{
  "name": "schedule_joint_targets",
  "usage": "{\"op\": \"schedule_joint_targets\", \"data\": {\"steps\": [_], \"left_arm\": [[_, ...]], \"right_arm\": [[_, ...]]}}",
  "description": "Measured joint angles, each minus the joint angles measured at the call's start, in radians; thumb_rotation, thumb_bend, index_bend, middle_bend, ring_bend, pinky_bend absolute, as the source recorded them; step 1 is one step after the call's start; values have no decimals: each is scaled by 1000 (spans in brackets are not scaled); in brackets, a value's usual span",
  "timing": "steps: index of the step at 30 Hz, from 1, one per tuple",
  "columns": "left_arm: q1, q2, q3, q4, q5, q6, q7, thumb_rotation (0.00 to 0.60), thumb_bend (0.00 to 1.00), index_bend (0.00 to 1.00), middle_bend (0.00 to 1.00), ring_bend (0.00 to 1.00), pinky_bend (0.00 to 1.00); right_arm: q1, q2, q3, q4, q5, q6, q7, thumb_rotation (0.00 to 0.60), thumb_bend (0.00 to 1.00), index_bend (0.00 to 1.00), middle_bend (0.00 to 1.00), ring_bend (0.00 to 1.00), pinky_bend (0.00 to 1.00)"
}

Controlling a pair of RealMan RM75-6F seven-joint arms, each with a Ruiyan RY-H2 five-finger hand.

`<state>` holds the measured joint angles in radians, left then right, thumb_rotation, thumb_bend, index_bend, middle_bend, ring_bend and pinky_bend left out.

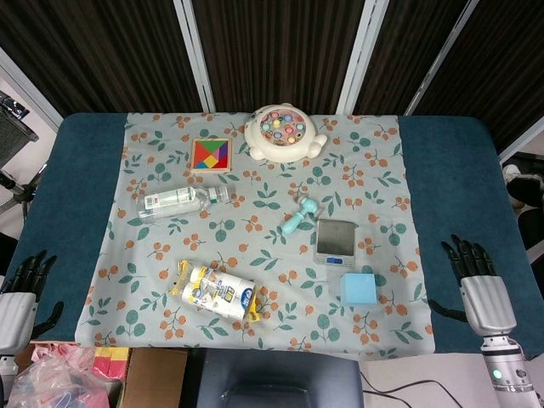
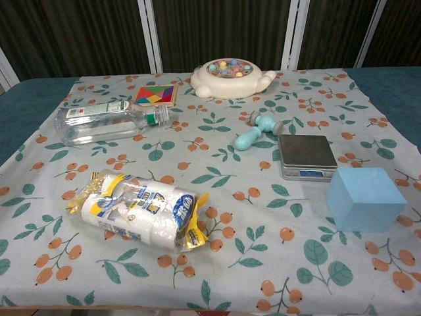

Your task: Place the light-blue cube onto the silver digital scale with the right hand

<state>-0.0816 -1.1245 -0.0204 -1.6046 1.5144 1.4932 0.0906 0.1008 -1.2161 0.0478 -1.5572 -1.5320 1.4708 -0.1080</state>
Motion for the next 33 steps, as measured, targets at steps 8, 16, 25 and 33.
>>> {"op": "schedule_joint_targets", "data": {"steps": [8,16,25,33], "left_arm": [[3,0,-3,-3,-3,6,1,600,374,73,0,36,293],[2,5,-1,7,-1,0,-25,600,372,74,0,36,293],[12,10,-7,10,4,26,-51,600,372,75,0,36,294],[18,13,-5,12,15,37,-63,600,372,75,0,36,293]], "right_arm": [[13,2,-7,1,-8,-26,27,600,158,42,90,13,147],[52,-9,-17,2,-37,-79,92,600,158,80,90,55,142],[137,-36,-33,-4,-64,-217,89,600,156,108,98,88,187],[218,-78,-26,-12,-31,-347,66,600,156,122,116,133,269]]}}
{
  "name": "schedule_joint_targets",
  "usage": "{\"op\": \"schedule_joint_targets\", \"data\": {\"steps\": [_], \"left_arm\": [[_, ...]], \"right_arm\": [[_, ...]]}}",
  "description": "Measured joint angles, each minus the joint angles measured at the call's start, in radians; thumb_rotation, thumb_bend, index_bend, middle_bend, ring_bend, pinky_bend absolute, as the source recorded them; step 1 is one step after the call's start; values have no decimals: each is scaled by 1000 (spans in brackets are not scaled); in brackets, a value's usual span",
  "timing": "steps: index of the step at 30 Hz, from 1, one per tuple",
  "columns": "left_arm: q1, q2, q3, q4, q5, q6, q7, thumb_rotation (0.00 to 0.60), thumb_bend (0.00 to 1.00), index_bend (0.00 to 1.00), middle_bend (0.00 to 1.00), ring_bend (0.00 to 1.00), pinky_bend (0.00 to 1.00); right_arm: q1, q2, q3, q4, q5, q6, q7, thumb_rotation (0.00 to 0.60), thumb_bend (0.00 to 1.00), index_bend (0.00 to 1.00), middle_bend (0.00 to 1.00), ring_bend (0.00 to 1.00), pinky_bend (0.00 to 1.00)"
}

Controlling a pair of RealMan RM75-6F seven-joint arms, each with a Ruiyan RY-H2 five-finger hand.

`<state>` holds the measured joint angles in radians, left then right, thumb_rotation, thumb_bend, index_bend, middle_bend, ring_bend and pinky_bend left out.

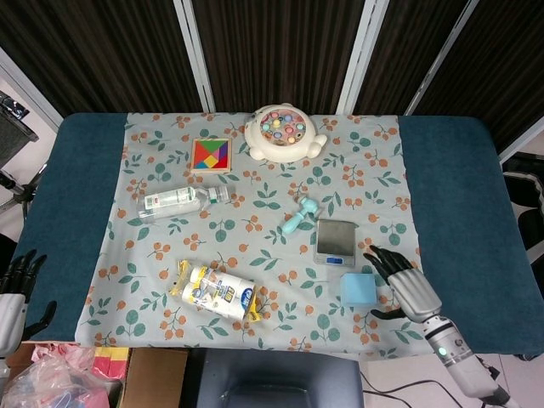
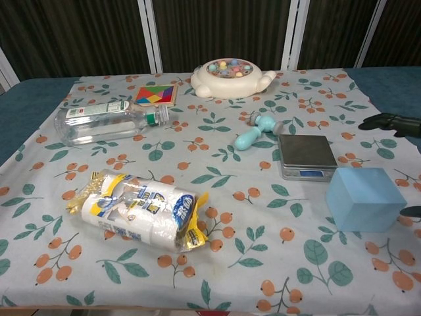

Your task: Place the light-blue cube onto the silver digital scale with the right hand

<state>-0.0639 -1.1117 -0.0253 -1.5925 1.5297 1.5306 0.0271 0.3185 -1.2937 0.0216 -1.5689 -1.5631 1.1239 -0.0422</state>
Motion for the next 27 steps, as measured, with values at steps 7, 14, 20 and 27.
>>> {"op": "schedule_joint_targets", "data": {"steps": [7,14,20,27], "left_arm": [[3,4,1,3,3,3,-15,600,372,75,0,36,293],[4,6,3,5,8,4,-22,600,372,75,0,36,294],[0,6,0,4,2,-6,-23,600,372,75,0,36,294],[0,6,2,5,7,-5,-24,600,372,75,0,36,294]], "right_arm": [[57,-62,14,33,63,-85,-38,600,163,219,207,230,386],[70,-110,27,75,101,-86,-86,600,164,564,461,533,663],[68,-149,51,108,117,-28,-106,600,204,796,632,705,822],[74,-161,116,122,140,38,-106,600,203,801,636,709,825]]}}
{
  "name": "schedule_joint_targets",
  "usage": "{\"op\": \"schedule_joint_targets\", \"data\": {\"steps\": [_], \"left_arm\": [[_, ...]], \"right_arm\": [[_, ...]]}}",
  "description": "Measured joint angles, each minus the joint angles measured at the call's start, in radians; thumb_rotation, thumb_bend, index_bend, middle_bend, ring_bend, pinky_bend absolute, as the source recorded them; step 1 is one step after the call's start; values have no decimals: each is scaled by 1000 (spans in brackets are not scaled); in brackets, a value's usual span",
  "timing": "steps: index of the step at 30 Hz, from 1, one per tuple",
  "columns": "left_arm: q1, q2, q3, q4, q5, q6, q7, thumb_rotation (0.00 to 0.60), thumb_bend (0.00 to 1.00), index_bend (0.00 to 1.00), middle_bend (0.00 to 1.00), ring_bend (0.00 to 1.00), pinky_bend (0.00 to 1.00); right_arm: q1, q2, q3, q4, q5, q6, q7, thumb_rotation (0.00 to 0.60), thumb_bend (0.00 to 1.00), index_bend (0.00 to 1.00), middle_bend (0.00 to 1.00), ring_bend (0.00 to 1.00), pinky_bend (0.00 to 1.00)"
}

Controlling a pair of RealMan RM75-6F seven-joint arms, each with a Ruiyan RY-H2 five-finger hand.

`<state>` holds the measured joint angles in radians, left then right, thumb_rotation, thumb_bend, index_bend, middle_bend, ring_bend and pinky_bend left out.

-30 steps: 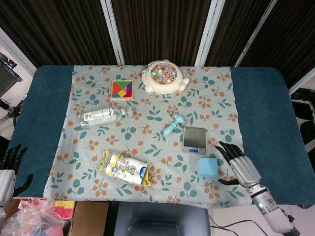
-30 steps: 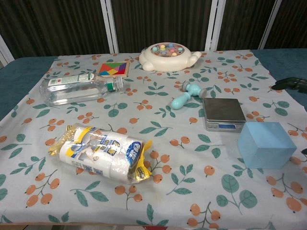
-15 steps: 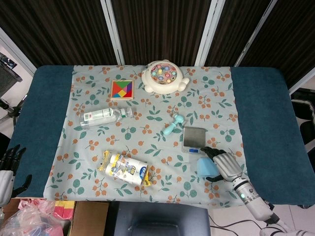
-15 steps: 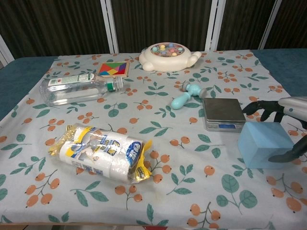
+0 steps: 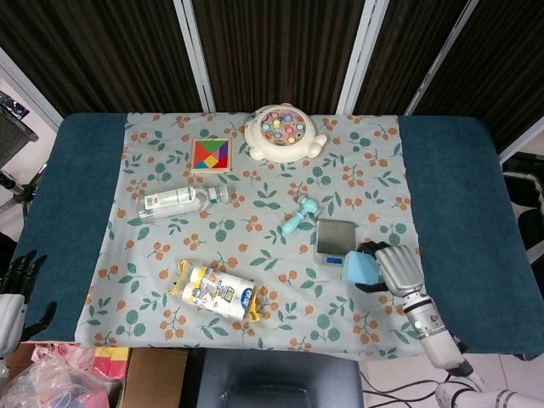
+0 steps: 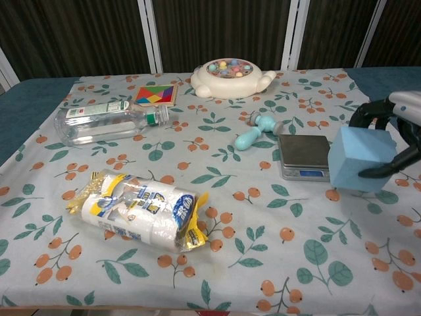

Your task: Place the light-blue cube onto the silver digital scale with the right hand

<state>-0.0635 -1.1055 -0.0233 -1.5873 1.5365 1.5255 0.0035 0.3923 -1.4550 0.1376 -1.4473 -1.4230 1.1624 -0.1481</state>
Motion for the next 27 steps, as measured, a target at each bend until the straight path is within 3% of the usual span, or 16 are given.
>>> {"op": "schedule_joint_targets", "data": {"steps": [6,13,19,27], "left_arm": [[-2,-1,1,-1,1,-5,5,600,372,75,0,36,293],[-4,-1,1,-2,-1,-11,8,600,372,75,0,36,294],[-6,-2,1,-2,-4,-15,11,600,373,75,0,36,293],[-10,1,4,-5,3,-20,11,600,372,75,0,36,294]], "right_arm": [[49,-12,77,29,63,-17,-4,600,203,799,636,698,821],[109,-35,114,99,105,-83,36,600,203,764,634,617,753],[171,-68,129,192,133,-176,100,600,203,586,552,513,668],[210,-68,117,216,131,-230,188,600,203,292,328,260,443]]}}
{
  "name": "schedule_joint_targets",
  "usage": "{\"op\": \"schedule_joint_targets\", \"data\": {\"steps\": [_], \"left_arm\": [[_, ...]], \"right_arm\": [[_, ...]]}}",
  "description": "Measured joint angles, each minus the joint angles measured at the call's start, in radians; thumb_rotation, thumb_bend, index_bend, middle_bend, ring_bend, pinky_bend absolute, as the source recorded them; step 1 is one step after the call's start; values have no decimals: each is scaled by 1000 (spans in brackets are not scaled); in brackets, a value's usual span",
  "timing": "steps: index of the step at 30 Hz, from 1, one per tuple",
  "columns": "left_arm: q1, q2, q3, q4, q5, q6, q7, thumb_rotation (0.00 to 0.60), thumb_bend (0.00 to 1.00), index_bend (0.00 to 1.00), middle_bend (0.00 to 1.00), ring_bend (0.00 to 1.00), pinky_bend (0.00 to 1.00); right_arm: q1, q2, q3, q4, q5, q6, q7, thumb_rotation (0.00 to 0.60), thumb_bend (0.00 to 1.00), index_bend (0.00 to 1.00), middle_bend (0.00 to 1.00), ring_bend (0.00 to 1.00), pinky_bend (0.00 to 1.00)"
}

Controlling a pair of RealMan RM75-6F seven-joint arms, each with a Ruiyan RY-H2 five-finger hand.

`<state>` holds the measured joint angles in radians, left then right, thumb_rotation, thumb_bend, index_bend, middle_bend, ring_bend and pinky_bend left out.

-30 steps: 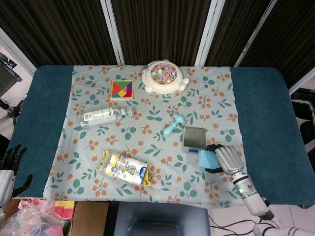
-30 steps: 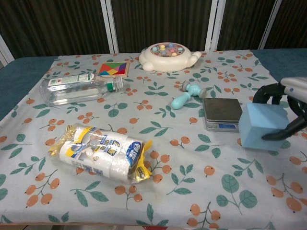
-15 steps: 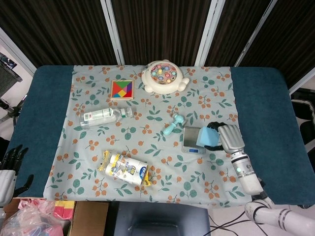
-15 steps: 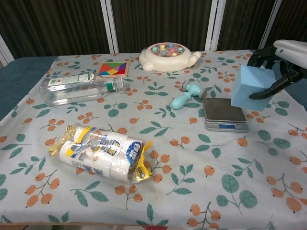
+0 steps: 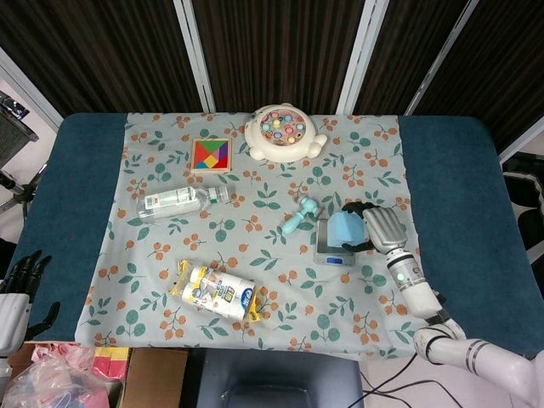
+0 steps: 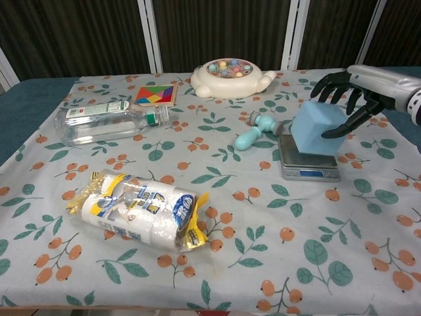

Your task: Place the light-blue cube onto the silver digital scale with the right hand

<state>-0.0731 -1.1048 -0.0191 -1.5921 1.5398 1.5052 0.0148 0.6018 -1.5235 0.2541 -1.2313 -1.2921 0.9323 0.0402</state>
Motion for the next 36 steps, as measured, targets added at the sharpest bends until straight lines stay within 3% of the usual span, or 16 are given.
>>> {"op": "schedule_joint_targets", "data": {"steps": [6,8,16,24,28,32,36], "left_arm": [[2,-1,2,1,1,2,-1,600,372,75,0,36,293],[2,-1,3,1,2,2,0,600,372,75,0,36,293],[3,-7,-1,0,-3,7,21,600,372,75,0,36,294],[8,-15,0,0,7,22,40,600,372,75,0,36,293],[6,-18,0,-2,-1,13,52,600,372,75,0,36,293],[0,-22,-6,-4,-17,-2,68,600,372,76,0,36,293],[-8,-25,-12,-8,-37,-20,82,600,372,76,0,37,294]], "right_arm": [[-3,32,-21,-21,-22,7,45,600,203,24,165,102,331],[-8,45,-27,-37,-28,14,53,600,203,0,128,76,315],[-96,159,-69,-186,-85,159,55,600,203,0,101,72,297],[-296,279,-139,-360,-95,437,-160,600,203,0,101,72,297],[-397,281,-155,-359,-60,550,-238,600,203,0,101,61,297],[-425,273,-154,-324,-17,563,-241,600,203,0,99,59,297],[-426,268,-151,-296,-47,561,-205,600,203,0,98,59,297]]}}
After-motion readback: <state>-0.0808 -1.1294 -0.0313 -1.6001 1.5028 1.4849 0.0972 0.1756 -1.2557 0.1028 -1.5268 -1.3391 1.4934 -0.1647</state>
